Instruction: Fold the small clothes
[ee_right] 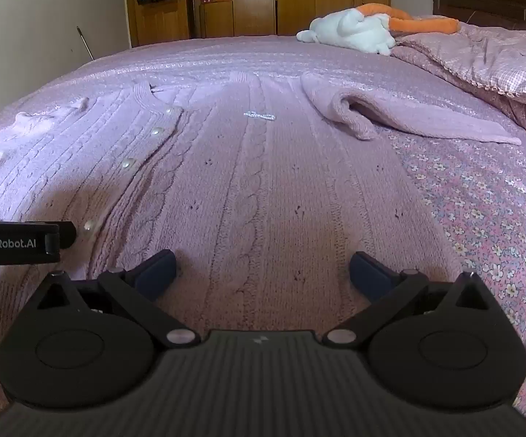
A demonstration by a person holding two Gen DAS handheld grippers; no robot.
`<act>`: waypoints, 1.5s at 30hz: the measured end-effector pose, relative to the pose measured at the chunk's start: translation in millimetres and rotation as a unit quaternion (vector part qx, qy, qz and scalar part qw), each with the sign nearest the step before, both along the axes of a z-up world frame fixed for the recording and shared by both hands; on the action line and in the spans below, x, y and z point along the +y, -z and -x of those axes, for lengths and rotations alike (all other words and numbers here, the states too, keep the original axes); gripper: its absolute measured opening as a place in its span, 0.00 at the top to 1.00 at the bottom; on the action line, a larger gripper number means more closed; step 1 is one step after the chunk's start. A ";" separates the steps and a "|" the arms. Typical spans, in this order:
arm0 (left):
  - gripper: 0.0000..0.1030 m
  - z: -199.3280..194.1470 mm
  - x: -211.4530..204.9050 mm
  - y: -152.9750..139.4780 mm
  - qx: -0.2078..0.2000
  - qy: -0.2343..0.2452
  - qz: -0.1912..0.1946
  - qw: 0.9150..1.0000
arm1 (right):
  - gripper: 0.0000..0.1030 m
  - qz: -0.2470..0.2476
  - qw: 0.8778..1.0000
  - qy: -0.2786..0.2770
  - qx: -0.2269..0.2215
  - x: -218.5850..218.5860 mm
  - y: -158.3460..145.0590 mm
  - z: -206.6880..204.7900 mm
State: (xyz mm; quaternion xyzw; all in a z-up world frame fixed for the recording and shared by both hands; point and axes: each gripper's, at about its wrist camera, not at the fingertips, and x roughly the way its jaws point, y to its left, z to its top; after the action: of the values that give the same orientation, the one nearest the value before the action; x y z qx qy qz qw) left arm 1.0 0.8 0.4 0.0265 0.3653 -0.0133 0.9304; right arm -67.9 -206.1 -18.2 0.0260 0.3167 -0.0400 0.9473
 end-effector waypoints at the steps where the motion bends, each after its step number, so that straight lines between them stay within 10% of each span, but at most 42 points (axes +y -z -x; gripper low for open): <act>1: 0.00 0.0 0.3 0.0 0.001 0.000 0.001 1.000 | 0.00 0.000 1.000 0.000 0.001 0.0 0.0 -0.2; 45: 0.00 -8.2 -1.5 -2.3 0.024 0.002 -0.004 1.000 | 0.00 -0.001 1.000 -0.004 0.006 -1.8 -0.3 0.3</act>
State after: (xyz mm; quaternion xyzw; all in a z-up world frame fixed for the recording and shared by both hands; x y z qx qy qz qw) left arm 9.2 -0.7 2.7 0.0308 0.3872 -0.0143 0.9214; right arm -68.3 -208.0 -17.8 0.0256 0.3224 -0.0360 0.9456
